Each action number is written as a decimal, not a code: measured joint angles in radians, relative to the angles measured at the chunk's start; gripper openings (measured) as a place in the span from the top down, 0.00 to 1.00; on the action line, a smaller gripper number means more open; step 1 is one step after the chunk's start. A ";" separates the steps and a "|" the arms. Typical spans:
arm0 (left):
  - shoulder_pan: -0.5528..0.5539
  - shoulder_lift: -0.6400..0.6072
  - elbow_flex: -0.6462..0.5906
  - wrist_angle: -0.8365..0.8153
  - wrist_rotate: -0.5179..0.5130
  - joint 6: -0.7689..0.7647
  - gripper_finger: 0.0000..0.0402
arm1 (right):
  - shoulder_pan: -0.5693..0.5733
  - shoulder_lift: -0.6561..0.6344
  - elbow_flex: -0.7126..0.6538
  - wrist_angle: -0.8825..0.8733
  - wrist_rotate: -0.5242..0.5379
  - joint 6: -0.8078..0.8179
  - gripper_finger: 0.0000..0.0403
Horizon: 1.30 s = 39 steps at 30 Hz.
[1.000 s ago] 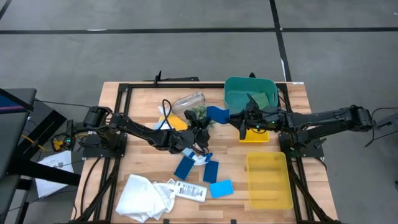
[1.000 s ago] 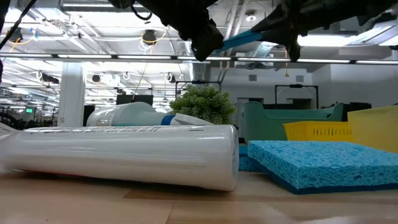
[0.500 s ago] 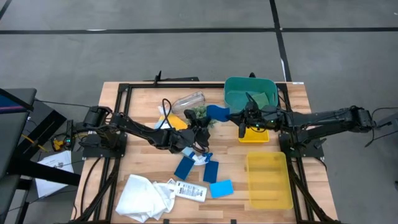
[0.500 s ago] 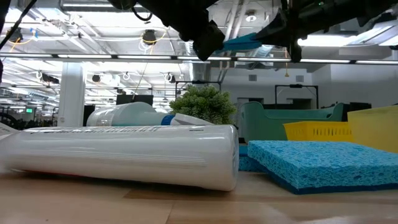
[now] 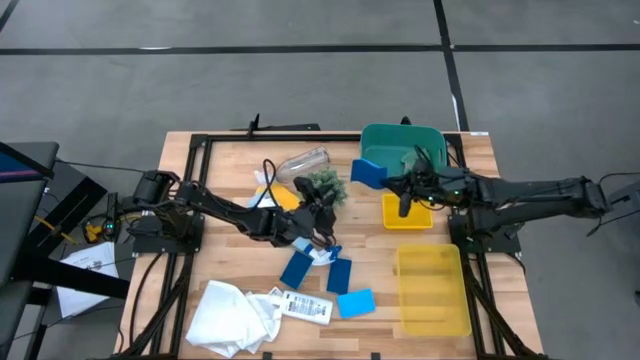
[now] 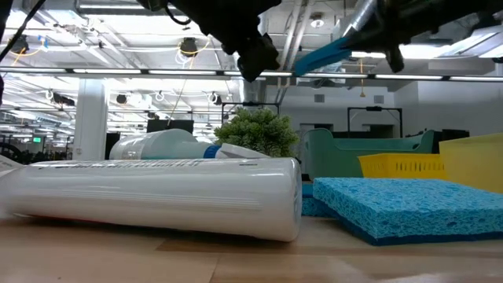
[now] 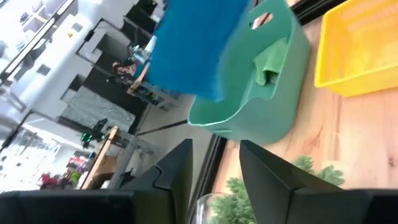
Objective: Pick & Place Kitchen Items
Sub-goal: Put the blue sponge into the top yellow bin
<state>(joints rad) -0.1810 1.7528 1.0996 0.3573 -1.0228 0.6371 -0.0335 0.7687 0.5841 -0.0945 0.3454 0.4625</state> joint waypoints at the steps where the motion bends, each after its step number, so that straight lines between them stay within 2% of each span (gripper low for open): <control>1: 0.000 -0.010 -0.001 -0.011 0.003 -0.018 0.66 | 0.000 -0.019 0.000 -0.031 -0.001 0.005 1.00; 5: 0.007 -0.084 -0.010 -0.075 0.097 -0.164 0.65 | 0.000 -0.106 0.000 -0.169 -0.013 0.032 1.00; 9: 0.019 -0.210 -0.079 -0.110 0.202 -0.303 0.66 | 0.000 -0.189 0.000 -0.315 -0.038 0.077 1.00; 15: 0.026 -0.427 -0.232 -0.102 0.234 -0.386 0.70 | -0.001 -0.267 -0.003 -0.488 -0.014 0.156 1.00; 21: 0.025 -0.607 -0.357 -0.007 0.235 -0.392 0.72 | -0.009 -0.334 -0.068 -0.509 -0.007 0.225 0.99; 27: 0.025 -0.722 -0.415 0.047 0.271 -0.336 0.75 | -0.006 -0.431 -0.153 -0.538 -0.032 0.326 0.99; 35: 0.043 -0.744 -0.415 0.066 0.276 -0.254 0.77 | 0.019 -0.612 -0.262 -0.621 -0.034 0.473 0.99; 39: 0.085 -0.744 -0.415 0.073 0.362 -0.252 0.77 | 0.036 -0.686 -0.296 -0.652 -0.033 0.527 0.99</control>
<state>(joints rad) -0.0965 1.0088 0.6846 0.4305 -0.6607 0.3855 0.0024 0.0823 0.2884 -0.7467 0.3127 0.9899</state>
